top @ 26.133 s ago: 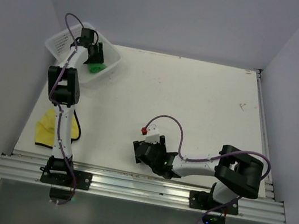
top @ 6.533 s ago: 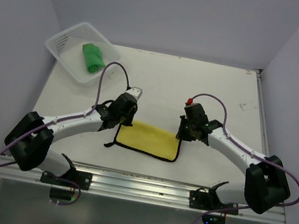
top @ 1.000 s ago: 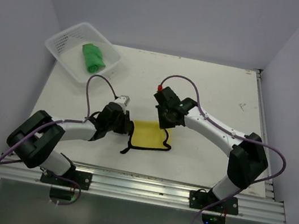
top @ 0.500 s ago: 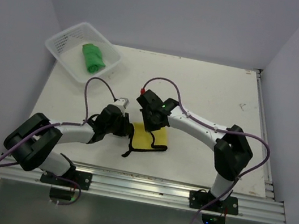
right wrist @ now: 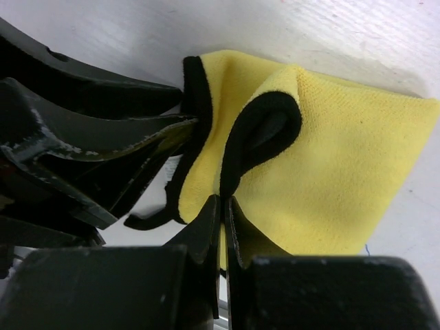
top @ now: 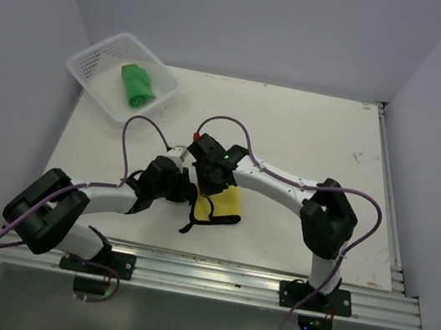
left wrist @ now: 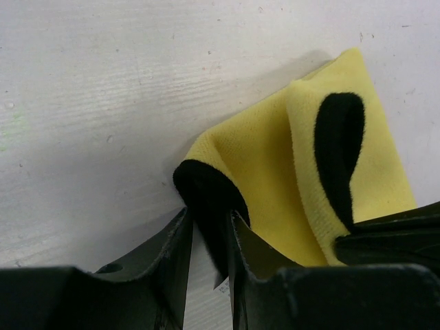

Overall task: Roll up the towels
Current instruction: Fold the towel

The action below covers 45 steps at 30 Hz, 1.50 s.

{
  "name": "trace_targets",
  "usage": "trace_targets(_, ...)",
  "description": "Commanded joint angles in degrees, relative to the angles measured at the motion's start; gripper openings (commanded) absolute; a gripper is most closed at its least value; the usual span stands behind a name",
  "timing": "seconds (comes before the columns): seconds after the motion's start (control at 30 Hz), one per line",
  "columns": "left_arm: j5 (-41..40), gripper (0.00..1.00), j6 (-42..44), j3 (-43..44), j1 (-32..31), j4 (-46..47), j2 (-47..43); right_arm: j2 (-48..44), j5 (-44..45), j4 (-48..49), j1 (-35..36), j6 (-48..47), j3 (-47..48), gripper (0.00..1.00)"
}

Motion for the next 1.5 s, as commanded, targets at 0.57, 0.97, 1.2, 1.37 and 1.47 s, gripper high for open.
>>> trace_targets(0.57,0.4,0.3,0.1,-2.3,-0.3,0.3,-0.6,6.0,-4.5,5.0,0.7,2.9,4.5,0.11)
trace_targets(0.97,-0.3,0.32,0.0,-2.7,-0.3,-1.2,-2.4,1.4,-2.3,3.7,0.1,1.8,5.0,0.34)
trace_targets(1.2,-1.9,0.36,0.2,-3.0,-0.3,-4.3,-5.0,-6.6,1.0,3.6,-1.6,1.1,-1.4,0.35)
trace_targets(1.37,-2.8,0.38,-0.2,-2.9,-0.3,-6.6,-6.8,-11.1,0.8,5.0,-1.8,1.6,-7.0,0.27)
trace_targets(1.47,-3.2,0.38,-0.5,-2.8,-0.3,-8.2,-8.2,-11.9,-0.6,7.6,-1.8,2.2,-11.1,0.19)
